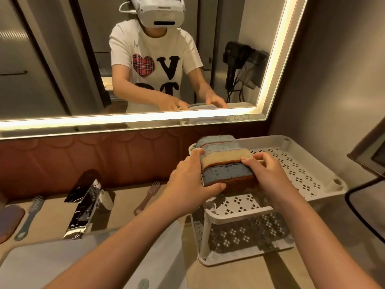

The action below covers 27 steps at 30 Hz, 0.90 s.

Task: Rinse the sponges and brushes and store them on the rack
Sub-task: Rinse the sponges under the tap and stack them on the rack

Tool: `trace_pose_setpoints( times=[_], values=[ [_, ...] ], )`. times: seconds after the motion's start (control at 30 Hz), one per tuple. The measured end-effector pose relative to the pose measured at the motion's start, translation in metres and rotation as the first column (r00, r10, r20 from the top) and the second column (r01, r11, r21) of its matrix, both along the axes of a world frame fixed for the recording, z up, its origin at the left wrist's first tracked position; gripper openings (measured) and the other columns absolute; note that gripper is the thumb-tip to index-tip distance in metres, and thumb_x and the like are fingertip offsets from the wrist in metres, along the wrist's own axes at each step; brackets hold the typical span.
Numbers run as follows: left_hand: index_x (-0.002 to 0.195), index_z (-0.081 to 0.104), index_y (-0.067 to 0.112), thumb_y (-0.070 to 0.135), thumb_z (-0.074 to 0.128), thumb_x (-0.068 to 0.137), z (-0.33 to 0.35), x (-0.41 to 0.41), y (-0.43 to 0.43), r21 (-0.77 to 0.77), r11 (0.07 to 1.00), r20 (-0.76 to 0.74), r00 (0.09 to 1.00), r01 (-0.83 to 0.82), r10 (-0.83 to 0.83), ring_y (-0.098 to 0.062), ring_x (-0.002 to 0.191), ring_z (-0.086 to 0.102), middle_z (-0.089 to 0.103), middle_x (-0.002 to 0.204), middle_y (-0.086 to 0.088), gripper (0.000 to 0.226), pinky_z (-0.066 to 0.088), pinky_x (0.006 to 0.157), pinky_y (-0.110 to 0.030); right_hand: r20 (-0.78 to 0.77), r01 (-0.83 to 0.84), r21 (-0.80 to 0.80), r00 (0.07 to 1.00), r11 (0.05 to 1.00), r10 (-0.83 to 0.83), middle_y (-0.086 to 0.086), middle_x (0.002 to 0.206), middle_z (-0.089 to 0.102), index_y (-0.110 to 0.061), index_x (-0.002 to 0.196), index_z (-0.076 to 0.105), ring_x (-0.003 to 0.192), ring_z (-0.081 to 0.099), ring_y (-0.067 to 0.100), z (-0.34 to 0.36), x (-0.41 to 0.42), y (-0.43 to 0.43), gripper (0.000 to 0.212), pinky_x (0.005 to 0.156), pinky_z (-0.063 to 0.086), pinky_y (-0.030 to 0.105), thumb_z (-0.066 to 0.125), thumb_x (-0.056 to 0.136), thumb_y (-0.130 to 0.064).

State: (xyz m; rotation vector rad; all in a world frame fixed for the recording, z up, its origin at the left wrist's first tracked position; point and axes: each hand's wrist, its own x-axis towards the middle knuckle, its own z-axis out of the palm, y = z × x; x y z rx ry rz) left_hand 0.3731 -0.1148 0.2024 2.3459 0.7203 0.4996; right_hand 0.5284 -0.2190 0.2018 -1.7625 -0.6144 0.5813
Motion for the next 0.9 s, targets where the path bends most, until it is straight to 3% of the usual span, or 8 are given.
trace_pose_setpoints(
  times=[0.2,0.5,0.73,0.9],
  values=[
    [0.137,0.024,0.029,0.05,0.06,0.081,0.0,0.001,-0.007,0.181,0.983,-0.046,0.998,-0.023,0.032,-0.018,0.11,0.042,0.05,0.12,0.001,0.07,0.042,0.094,-0.039,0.013,-0.007,-0.064,1.0,0.998,0.008,0.007,0.098,0.059,-0.015,0.104,0.054,0.085,0.061,0.02,-0.005,0.002,0.002,0.029,0.052,0.048,0.026,0.054,0.089,-0.04],
    [0.138,0.028,0.027,0.053,0.053,0.085,-0.004,0.006,-0.01,0.276,0.959,-0.077,0.993,-0.067,0.092,-0.017,0.113,0.04,0.05,0.125,0.002,0.064,0.044,0.088,-0.034,0.045,0.007,-0.086,0.999,0.996,-0.003,0.005,0.095,0.061,-0.015,0.101,0.059,0.087,0.059,0.018,-0.007,0.003,0.005,0.029,0.061,0.052,0.032,0.042,0.095,-0.037],
    [0.139,0.03,0.029,0.062,0.045,0.085,-0.003,0.008,-0.006,0.392,0.918,-0.166,0.977,-0.059,0.134,-0.02,0.11,0.046,0.053,0.123,0.001,0.066,0.043,0.083,-0.034,0.227,0.037,-0.144,0.974,0.989,-0.003,0.003,0.094,0.063,-0.016,0.099,0.06,0.088,0.059,0.018,-0.014,0.007,0.006,0.035,0.079,0.053,0.042,0.043,0.093,-0.045],
    [0.141,0.028,0.03,0.058,0.046,0.086,0.0,0.003,-0.004,0.339,0.941,-0.188,0.978,-0.019,0.088,-0.021,0.113,0.044,0.047,0.127,-0.002,0.064,0.044,0.091,-0.037,0.308,0.084,-0.148,0.951,0.985,-0.035,0.003,0.107,0.058,-0.021,0.117,0.052,0.101,0.057,0.022,-0.013,0.005,0.003,0.044,0.085,0.052,0.048,0.046,0.087,-0.052]
  ],
)
